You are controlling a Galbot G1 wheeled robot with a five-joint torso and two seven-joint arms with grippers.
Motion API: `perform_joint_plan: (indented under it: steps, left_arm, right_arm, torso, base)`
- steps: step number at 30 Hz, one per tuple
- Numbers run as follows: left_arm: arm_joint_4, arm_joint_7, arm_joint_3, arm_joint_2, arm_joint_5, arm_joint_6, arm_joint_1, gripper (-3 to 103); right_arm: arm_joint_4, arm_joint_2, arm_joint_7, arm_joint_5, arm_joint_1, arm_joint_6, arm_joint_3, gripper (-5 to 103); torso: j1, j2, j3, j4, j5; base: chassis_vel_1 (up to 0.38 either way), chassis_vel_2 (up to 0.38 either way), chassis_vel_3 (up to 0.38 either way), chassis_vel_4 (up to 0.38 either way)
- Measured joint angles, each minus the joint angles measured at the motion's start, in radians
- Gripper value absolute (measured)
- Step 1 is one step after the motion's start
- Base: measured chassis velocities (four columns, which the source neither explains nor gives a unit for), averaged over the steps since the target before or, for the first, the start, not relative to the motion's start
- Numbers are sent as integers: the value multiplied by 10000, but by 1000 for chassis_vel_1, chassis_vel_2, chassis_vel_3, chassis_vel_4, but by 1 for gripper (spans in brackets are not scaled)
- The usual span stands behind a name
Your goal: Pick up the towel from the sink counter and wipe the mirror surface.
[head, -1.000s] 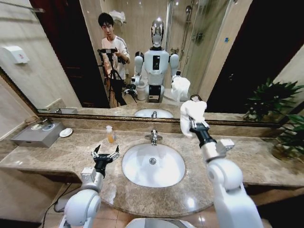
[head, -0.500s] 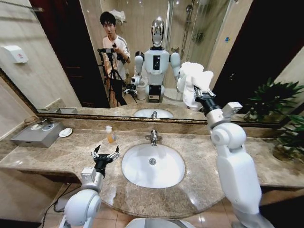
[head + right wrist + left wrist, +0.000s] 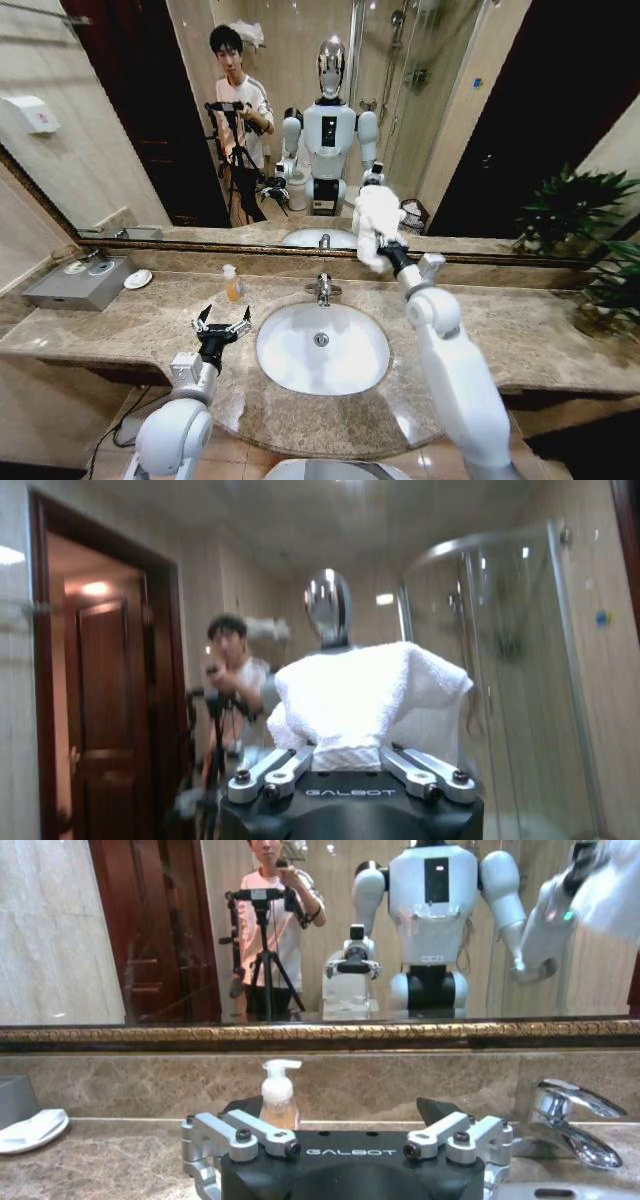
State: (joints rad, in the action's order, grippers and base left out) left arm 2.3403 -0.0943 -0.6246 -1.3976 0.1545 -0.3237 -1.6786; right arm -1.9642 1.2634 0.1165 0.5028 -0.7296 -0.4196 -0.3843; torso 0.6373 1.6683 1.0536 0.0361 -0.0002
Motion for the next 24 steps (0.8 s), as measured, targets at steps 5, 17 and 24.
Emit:
perform_joint_plan:
  steps: [5, 17, 24]
  left_arm:
    - [0, 0, 0, 0, -1, 0, 1, 100]
    - [0, 0, 0, 0, 0, 0, 0, 100]
    - [0, 1, 0, 0, 0, 0, 0, 100]
  right_arm:
    - [-93, -472, 392, 592, 1095, -267, 116, 12]
    - [720, 318, 194, 136, 78, -18, 465, 12]
    - [751, 50, 317, 373, 505, 9, 480, 12]
  torso:
    - [1, 0, 0, -1, -3]
    - [1, 0, 1, -3, 3]
    - [0, 0, 1, -3, 1]
  base:
    - [0, 0, 0, 0]
    - [0, 0, 0, 0]
    - [0, 0, 0, 0]
